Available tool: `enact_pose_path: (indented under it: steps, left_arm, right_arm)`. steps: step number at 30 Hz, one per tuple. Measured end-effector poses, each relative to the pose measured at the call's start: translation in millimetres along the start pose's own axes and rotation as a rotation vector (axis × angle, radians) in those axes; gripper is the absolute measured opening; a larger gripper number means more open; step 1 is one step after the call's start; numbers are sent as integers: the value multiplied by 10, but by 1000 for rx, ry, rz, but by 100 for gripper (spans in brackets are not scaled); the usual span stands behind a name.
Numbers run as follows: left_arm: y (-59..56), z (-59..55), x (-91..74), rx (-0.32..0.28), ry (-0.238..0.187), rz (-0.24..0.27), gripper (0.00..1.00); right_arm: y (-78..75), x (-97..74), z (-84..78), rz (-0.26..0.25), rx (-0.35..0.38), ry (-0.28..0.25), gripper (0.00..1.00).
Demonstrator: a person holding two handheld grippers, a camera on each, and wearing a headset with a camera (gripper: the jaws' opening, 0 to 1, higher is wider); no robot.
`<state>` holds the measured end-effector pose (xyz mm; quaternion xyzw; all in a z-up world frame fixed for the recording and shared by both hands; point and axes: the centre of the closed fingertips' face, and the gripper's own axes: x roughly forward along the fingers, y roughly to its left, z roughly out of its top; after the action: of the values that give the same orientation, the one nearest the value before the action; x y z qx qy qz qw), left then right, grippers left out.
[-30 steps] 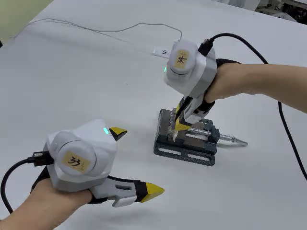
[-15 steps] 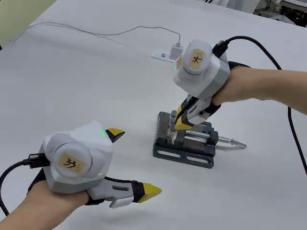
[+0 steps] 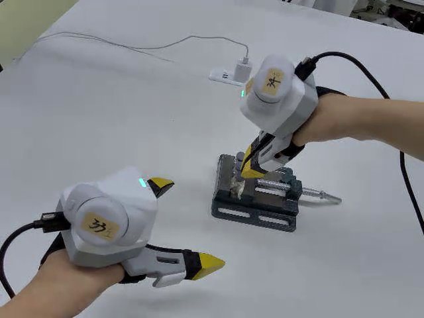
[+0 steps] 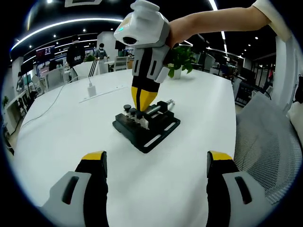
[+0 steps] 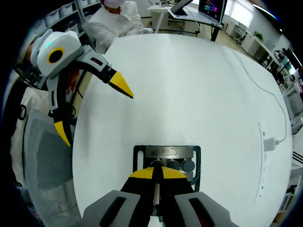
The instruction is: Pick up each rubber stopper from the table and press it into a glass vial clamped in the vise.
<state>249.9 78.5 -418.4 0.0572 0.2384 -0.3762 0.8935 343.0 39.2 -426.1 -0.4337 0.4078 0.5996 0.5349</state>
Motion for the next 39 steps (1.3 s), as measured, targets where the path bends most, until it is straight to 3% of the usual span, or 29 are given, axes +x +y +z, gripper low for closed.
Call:
enact_pose_path:
  steps: [14, 22, 30, 39]
  left_arm:
    - [-23, -47, 2, -10, 9, -8, 84]
    - [24, -25, 30, -20, -1, -3, 84]
    - [65, -75, 36, -41, 2, 5, 84]
    - [93, -86, 75, -51, 6, 5, 84]
  right_arm:
    - [83, 30, 6, 9, -2, 5, 0]
    - [124, 25, 8, -14, -63, 36, 0]
    - [147, 4, 18, 19, 41, 28, 0]
    - [160, 3, 21, 33, 49, 43, 0]
